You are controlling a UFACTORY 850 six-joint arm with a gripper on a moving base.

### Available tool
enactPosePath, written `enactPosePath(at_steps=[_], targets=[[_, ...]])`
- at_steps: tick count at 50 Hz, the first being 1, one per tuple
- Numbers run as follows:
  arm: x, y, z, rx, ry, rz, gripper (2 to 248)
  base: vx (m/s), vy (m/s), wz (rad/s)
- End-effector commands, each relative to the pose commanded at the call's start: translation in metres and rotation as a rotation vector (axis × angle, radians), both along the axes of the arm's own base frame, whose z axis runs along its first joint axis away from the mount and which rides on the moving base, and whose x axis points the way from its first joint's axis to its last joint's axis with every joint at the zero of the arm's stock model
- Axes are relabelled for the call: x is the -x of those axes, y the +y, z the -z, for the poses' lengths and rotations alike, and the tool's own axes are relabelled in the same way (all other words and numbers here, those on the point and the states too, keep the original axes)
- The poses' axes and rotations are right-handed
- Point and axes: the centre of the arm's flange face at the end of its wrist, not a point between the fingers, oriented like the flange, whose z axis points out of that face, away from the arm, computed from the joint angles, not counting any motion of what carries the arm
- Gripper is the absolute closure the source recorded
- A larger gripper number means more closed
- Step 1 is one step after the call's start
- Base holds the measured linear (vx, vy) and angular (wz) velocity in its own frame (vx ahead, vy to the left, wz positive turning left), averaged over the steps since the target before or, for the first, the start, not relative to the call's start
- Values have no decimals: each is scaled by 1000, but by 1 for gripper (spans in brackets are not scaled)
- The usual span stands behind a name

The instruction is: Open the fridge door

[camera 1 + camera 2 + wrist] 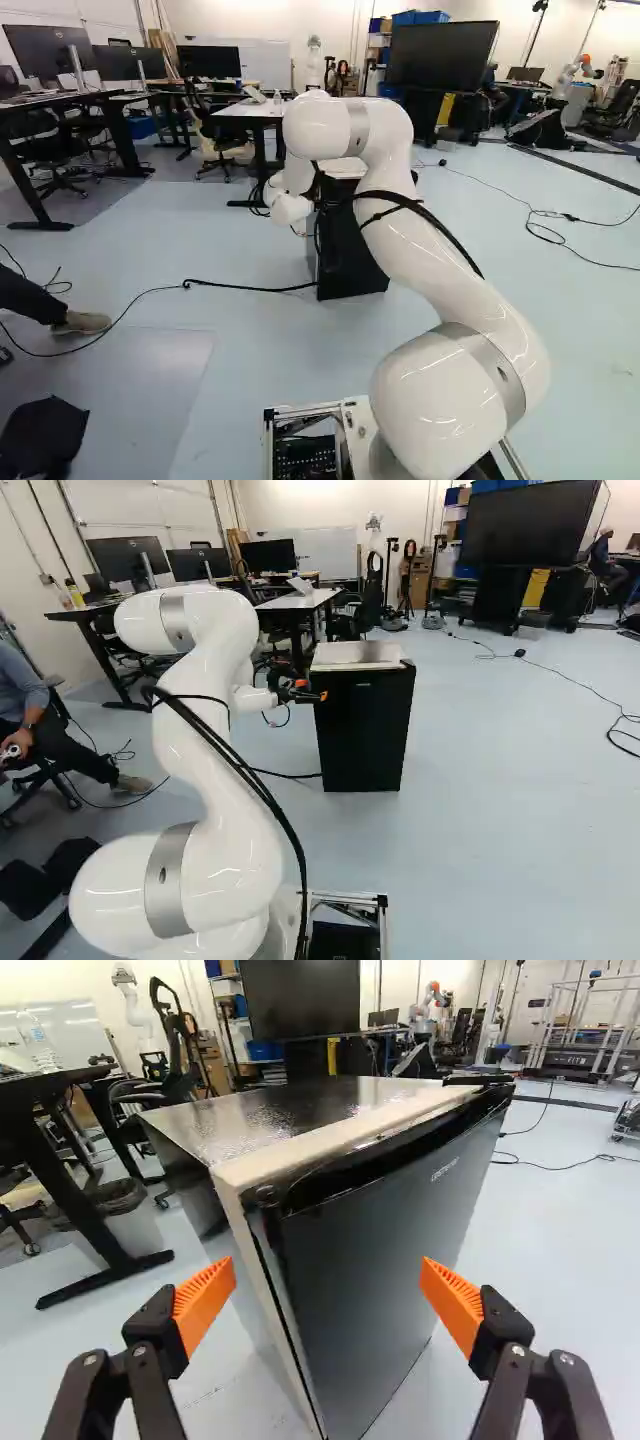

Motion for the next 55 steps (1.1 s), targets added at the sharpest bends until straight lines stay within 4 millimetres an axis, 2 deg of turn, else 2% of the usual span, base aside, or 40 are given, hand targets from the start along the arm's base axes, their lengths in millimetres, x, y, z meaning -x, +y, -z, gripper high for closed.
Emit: enactPosePath(at_steps=[29, 55], targets=[[-1, -16, 0, -1, 3, 28, 3, 0, 0, 0], [48, -24, -6, 7, 68, 49, 3, 0, -1, -6]])
